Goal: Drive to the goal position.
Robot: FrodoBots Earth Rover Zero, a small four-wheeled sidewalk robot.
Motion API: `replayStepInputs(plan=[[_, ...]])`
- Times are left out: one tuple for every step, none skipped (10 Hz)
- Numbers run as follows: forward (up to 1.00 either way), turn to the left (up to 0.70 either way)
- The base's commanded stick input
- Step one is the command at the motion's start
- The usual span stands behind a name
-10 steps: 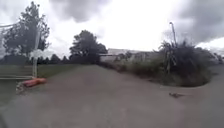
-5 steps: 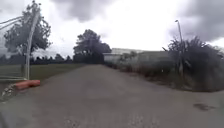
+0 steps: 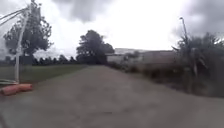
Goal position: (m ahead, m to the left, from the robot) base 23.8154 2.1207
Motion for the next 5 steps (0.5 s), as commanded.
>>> replayStepInputs(plan=[[1.0, 0.0], [1.0, 0.0], [1.0, 0.0], [1.0, 0.0], [1.0, 0.0]])
